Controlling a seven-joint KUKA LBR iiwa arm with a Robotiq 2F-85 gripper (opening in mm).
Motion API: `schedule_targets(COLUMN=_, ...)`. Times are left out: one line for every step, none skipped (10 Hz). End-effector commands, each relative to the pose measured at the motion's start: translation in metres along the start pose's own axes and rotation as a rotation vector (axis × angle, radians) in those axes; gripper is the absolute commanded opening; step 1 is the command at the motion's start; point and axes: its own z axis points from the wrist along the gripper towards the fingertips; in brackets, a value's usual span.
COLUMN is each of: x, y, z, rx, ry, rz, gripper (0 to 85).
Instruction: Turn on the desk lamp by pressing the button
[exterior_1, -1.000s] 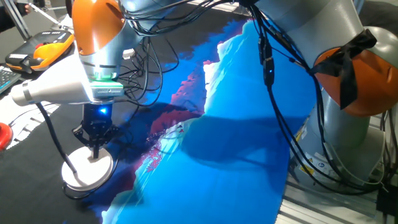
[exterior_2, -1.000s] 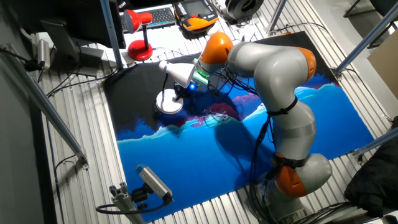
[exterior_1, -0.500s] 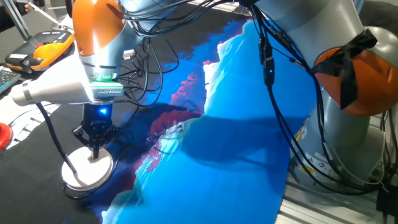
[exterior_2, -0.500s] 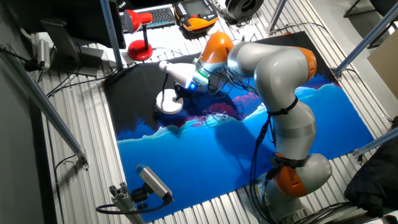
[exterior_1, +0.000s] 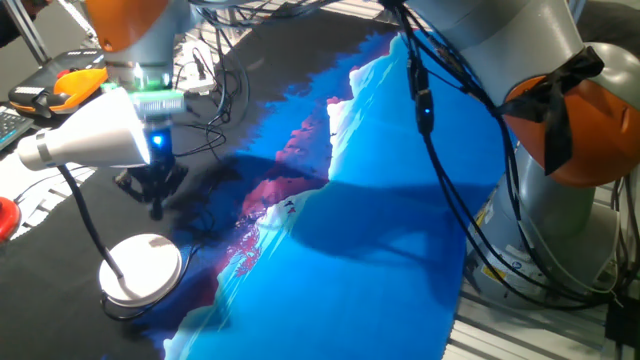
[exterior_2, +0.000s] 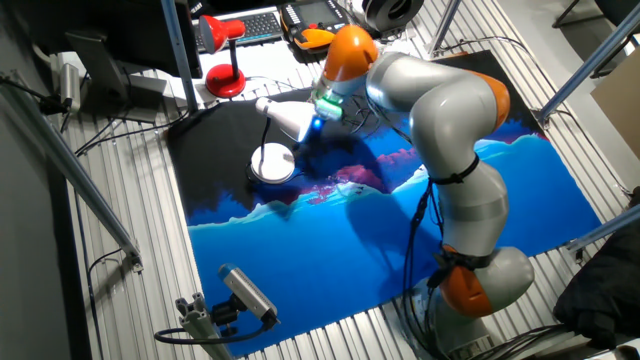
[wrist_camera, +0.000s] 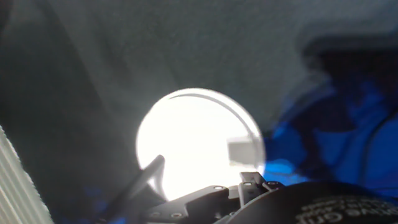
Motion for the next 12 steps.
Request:
schedule_targets(x=-0.004, y=-0.023, z=-0.011, rx=0.015, ry=0.000, rz=-0.027, gripper=0.0)
schedule_targets(x=-0.002, y=-0.034, z=-0.014, rx=0.037, ry=-0.006, rz=-0.055, gripper=0.0)
schedule_targets(x=0.001, y=-0.045, z=-0.017, rx=0.068, ry=-0.017, rz=-0.088, gripper=0.0)
schedule_targets(x=0.006, y=-0.056, z=-0.021, rx=0.100, ry=-0.028, rz=-0.124, gripper=0.0)
schedule_targets(x=0.013, y=-0.069, z=-0.027, rx=0.112, ry=-0.033, rz=-0.148, gripper=0.0)
schedule_targets(x=0.018, y=-0.077, z=-0.033, rx=0.125, ry=-0.036, rz=-0.167, gripper=0.0)
schedule_targets(x=0.021, y=-0.083, z=-0.040, rx=0.145, ry=-0.035, rz=-0.187, gripper=0.0)
schedule_targets(x=0.024, y=-0.090, z=-0.047, rx=0.173, ry=-0.034, rz=-0.211, gripper=0.0)
schedule_targets(x=0.029, y=-0.097, z=-0.053, rx=0.193, ry=-0.042, rz=-0.240, gripper=0.0)
schedule_targets(x=0.034, y=-0.104, z=-0.058, rx=0.223, ry=-0.056, rz=-0.271, gripper=0.0)
schedule_targets(x=0.039, y=-0.111, z=-0.062, rx=0.243, ry=-0.067, rz=-0.306, gripper=0.0)
schedule_targets(x=0.043, y=-0.118, z=-0.067, rx=0.260, ry=-0.085, rz=-0.339, gripper=0.0)
